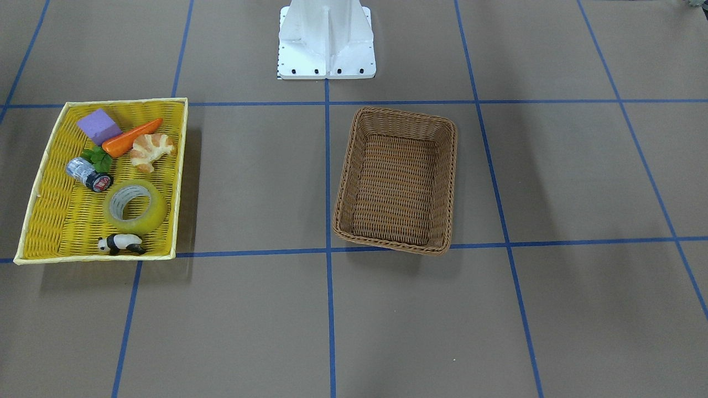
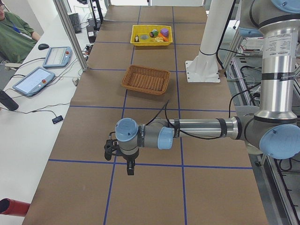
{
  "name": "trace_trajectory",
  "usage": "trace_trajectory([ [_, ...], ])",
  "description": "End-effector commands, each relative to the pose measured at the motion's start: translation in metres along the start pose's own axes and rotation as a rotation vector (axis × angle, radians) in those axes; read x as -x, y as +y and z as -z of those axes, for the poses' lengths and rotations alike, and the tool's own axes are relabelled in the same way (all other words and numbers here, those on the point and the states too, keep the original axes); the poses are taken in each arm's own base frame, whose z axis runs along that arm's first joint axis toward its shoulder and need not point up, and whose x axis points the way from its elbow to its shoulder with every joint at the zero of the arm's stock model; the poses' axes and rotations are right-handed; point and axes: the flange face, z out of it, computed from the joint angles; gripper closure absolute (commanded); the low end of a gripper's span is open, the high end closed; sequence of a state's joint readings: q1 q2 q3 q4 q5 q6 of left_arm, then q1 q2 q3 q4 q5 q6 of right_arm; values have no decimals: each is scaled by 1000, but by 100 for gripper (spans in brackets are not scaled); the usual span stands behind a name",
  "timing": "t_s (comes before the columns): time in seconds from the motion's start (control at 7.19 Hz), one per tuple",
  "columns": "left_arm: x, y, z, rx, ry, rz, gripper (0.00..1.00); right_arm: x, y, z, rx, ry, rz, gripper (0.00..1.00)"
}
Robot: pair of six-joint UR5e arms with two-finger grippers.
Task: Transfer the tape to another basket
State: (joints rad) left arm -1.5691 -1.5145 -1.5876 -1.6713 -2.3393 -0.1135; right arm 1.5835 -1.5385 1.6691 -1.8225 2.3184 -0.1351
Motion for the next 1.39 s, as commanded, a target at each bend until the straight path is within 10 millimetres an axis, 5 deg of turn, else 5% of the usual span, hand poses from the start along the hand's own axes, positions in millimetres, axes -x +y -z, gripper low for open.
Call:
trace_trajectory([
  [0.0, 1, 1, -1, 1, 0, 1, 2, 3, -1, 5, -11, 17, 15, 0],
  [0.97, 0, 1, -1, 4, 1, 5, 2, 10, -3, 13, -30, 22, 26, 0],
  [1.25, -2, 0, 3, -4, 8, 2, 2, 35, -4, 39, -83, 29, 78, 0],
])
